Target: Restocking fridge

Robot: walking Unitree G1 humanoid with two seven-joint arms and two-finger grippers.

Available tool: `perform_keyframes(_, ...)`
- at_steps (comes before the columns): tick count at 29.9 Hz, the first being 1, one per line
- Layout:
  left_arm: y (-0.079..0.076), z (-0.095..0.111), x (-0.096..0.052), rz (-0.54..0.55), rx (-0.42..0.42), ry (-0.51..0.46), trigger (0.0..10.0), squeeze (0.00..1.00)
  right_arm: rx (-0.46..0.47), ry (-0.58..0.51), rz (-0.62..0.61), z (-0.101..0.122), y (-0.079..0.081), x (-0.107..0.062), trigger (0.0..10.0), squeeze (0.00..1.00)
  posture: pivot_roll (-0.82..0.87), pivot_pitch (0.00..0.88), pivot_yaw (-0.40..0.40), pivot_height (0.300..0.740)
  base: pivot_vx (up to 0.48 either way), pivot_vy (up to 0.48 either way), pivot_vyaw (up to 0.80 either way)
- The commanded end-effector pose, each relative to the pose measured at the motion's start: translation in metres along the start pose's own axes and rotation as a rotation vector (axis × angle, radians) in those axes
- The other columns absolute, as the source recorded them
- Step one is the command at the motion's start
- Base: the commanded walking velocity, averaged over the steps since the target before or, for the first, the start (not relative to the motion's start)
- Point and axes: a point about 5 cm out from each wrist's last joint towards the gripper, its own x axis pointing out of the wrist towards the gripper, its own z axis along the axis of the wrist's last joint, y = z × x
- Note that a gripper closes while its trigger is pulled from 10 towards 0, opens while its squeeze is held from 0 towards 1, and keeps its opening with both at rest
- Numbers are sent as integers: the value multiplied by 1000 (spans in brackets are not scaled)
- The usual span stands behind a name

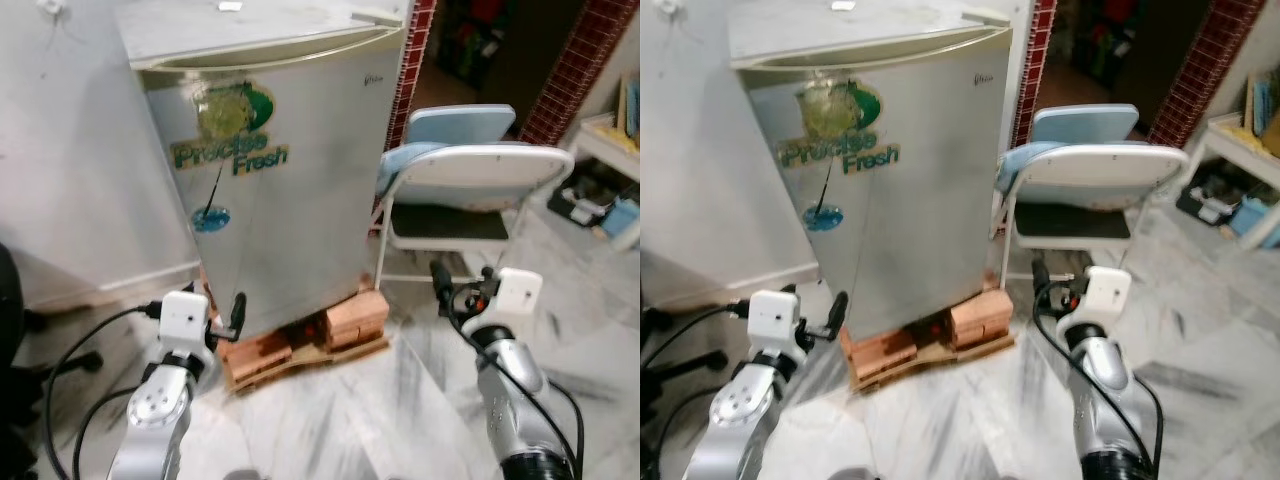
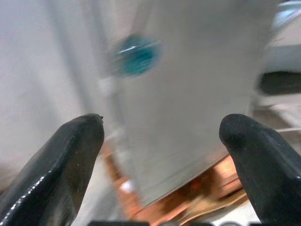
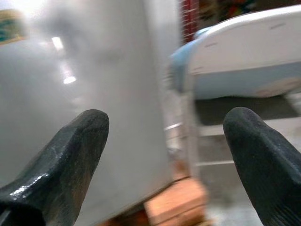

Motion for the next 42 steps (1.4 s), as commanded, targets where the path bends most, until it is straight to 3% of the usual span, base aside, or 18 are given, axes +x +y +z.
perform_keyframes(1, 4, 3, 3, 14, 9, -10, 10000, 0, -10, -16, 12, 5, 4, 5, 10000, 0, 21, 0, -17, 740, 0, 480, -800)
perform_keyframes(28, 2, 3, 13, 17, 18, -19, 10000, 0, -34, -27, 25, 8, 6, 10, 10000, 0, 11, 0, -27, 740, 0, 475, -800)
perform_keyframes(42, 0, 4, 12, 9, 27, -35, 10000, 0, -41, -11, 33, 7, 8, 12, 10000, 0, 15, 0, -31, 740, 0, 358, -388)
